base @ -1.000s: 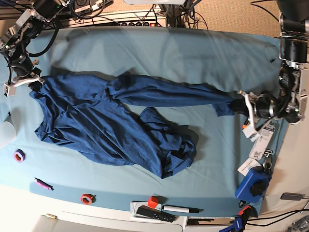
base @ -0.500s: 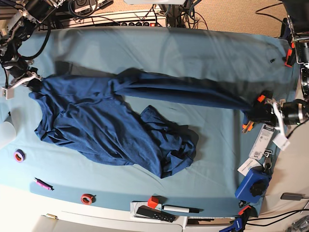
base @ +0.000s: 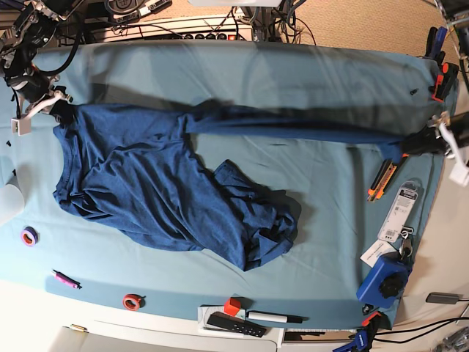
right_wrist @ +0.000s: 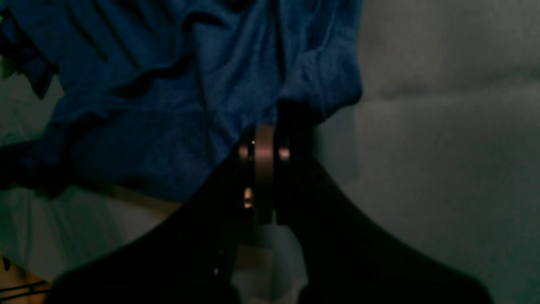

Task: Layout the t-shirt on the table in an organized manner, then fold the t-shirt properly
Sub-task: 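Pull the sleeve away from the right gripper to stretch the shirt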

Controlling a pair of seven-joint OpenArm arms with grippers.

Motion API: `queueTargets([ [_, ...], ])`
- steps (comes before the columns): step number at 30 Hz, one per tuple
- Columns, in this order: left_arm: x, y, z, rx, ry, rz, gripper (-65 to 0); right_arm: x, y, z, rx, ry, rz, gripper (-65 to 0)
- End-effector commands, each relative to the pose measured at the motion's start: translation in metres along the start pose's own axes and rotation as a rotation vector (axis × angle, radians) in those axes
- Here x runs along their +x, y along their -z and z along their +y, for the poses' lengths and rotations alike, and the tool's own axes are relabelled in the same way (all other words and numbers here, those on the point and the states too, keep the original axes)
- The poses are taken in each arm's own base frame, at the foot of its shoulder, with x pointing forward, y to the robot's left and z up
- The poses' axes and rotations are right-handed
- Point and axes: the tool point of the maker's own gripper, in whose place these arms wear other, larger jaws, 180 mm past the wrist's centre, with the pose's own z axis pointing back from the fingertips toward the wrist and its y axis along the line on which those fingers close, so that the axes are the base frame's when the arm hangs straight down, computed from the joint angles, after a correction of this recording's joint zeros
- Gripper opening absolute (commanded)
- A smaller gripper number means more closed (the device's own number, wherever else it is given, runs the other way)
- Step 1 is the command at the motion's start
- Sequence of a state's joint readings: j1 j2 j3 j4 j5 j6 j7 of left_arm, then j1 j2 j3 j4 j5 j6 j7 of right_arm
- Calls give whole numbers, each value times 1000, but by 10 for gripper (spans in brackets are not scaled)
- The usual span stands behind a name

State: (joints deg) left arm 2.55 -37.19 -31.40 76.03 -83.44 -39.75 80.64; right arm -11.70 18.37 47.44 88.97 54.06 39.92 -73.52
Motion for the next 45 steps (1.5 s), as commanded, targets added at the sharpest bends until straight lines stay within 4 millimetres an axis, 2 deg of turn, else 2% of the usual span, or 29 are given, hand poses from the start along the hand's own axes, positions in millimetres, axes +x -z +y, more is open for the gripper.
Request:
queueTargets([
  [1,13,-14,1,12,25,-41,-650,16,-7,0,3,-29,-39,-650],
  [5,-8,-24,8,41,-22,-25,-650,11,-8,8,50,-10,-25,-650],
  [12,-50,-25,6,45,-82,47,-650,4,-9,16,99,3,8,-650],
  [17,-68,-18,-15,14,-61,76,-650,-4,-12,16,100,9,26,-650],
  [21,-76,-14,-38,-11,-7,95,-650,-15,-15,14,98,19,53,-650],
  [24,-73,-12,-52,-24,48,100,-650,-21,-18,12,93,21,69,-650],
  [29,-57,-20,-63,-5,128,72,-650,-9,-26,2,63,-14,67,-650],
  [37,-32,-48,-59,87,193,-9,-650,19,-45,-18,0,-78,41,-650],
  [41,-25,-59,-54,123,195,-40,-650,19,-44,-18,-1,-77,40,-650],
  [45,-27,-57,-55,118,188,-44,-650,16,-45,-22,-21,-82,52,-650],
])
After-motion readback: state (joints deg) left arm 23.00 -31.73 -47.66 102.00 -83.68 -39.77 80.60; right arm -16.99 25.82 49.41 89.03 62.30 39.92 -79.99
